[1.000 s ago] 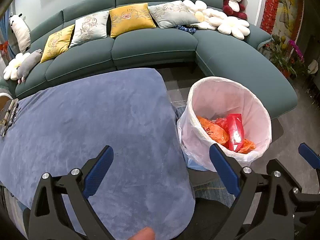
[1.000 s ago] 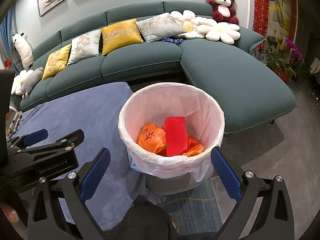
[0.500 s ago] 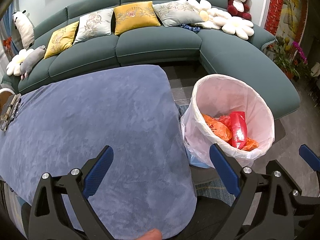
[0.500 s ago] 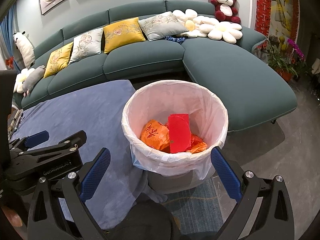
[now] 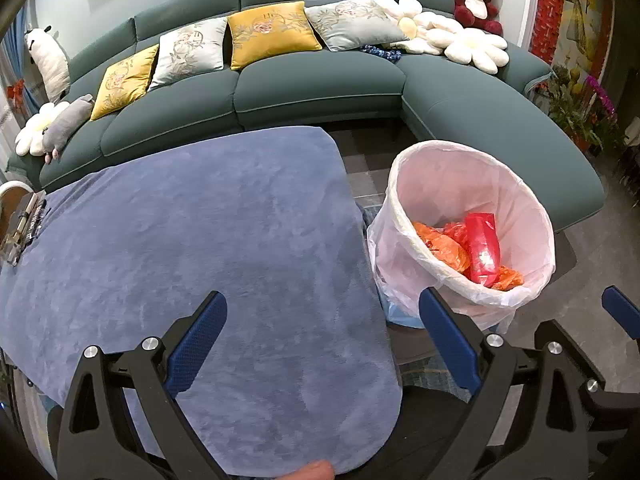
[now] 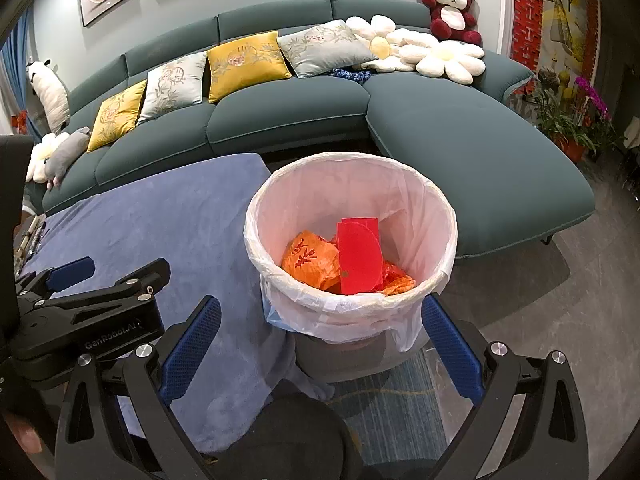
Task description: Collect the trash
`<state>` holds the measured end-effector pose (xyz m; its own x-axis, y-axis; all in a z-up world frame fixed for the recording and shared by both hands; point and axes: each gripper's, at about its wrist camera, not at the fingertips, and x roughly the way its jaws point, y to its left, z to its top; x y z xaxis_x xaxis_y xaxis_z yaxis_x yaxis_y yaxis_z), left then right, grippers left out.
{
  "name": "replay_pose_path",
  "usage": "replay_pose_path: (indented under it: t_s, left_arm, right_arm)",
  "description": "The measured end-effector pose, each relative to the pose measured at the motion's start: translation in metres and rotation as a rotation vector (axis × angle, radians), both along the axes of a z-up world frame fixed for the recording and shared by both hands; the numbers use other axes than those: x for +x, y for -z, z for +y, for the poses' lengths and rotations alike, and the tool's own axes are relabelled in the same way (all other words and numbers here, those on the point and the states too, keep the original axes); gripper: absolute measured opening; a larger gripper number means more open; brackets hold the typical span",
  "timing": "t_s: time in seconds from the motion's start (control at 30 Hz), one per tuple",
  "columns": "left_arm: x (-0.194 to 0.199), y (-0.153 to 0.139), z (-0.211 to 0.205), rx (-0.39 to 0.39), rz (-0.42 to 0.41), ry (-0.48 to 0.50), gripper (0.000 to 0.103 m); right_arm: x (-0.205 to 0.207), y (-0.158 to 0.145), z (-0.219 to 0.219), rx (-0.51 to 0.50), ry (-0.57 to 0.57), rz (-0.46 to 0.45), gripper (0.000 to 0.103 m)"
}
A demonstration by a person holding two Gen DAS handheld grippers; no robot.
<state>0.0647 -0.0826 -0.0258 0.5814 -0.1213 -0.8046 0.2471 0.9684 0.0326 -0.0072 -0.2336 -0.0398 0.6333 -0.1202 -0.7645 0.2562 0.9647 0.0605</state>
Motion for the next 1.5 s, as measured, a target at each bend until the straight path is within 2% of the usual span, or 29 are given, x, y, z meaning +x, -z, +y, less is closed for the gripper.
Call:
replay_pose_path:
  t_s: [0.57, 0.83, 1.33, 1.5]
  left_arm:
    - [-0.003, 0.010, 0.004, 0.020, 0.012, -0.023, 0.092]
    - [-0.006, 0.012, 0.001, 0.027, 0.017, 0.002, 0.092]
    - [-0.004, 0.016, 0.002, 0.024, 0.045, 0.012, 0.092]
    - [-0.005, 0.016, 0.001, 0.002, 0.044, 0.021, 0.092]
  right_arm:
    - [-0.004, 0.011, -0.003, 0.003, 0.014, 0.024, 0.097]
    - [-0.003, 0.013, -0.004, 0.006, 0.018, 0.031, 0.097]
    - [-0.003, 0.015, -0.005, 0.007, 0.017, 0.035, 0.097]
    - [-0.003, 0.015, -0.005, 0.008, 0.020, 0.033, 0.097]
